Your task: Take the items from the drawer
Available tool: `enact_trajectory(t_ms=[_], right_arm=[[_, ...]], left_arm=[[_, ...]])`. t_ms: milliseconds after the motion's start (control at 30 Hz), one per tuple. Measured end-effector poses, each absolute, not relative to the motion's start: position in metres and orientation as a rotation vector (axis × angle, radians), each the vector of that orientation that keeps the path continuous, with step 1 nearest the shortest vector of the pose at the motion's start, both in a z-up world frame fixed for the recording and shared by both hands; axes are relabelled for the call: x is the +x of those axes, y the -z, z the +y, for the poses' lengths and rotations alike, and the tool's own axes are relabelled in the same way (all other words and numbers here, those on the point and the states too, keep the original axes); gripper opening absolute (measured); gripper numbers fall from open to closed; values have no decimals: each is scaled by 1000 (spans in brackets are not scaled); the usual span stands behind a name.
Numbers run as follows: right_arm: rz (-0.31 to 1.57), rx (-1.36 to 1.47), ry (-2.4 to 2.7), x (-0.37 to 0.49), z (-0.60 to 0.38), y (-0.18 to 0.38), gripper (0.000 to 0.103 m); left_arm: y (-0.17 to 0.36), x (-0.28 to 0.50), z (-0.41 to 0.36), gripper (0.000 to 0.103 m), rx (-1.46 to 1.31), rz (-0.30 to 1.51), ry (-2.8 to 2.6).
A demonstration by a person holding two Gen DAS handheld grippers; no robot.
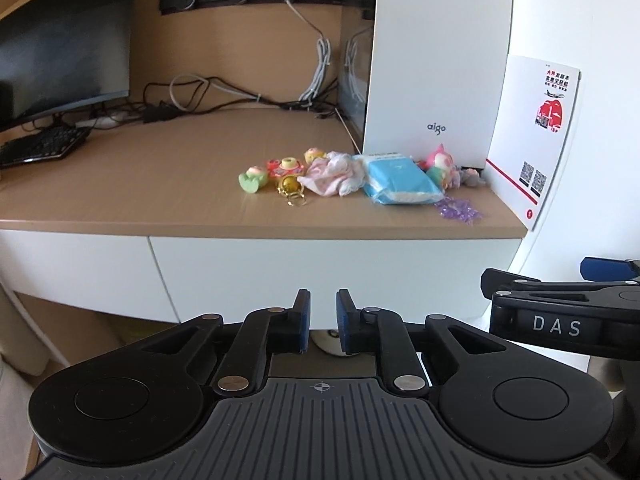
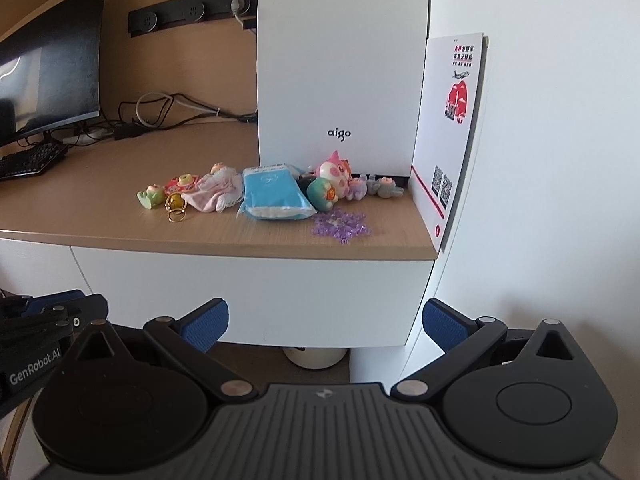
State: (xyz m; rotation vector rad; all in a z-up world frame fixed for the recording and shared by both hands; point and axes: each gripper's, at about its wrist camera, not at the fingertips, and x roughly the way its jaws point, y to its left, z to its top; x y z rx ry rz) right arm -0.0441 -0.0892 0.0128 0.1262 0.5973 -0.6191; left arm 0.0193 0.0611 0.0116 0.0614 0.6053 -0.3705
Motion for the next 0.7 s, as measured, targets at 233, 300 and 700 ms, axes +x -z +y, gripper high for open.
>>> enact_trajectory(t_ms=[233,300,700], right_arm=[[577,132,628,-46,-82,-10,103],[570,137,631,-47,-79,-8,103],[582,168,629,-52,-66,5,103]], left_arm=[[-14,13,65,16,69,551,409],[-13,12,66,16,68,542,408],[-1,3,70,16,93,556,428]])
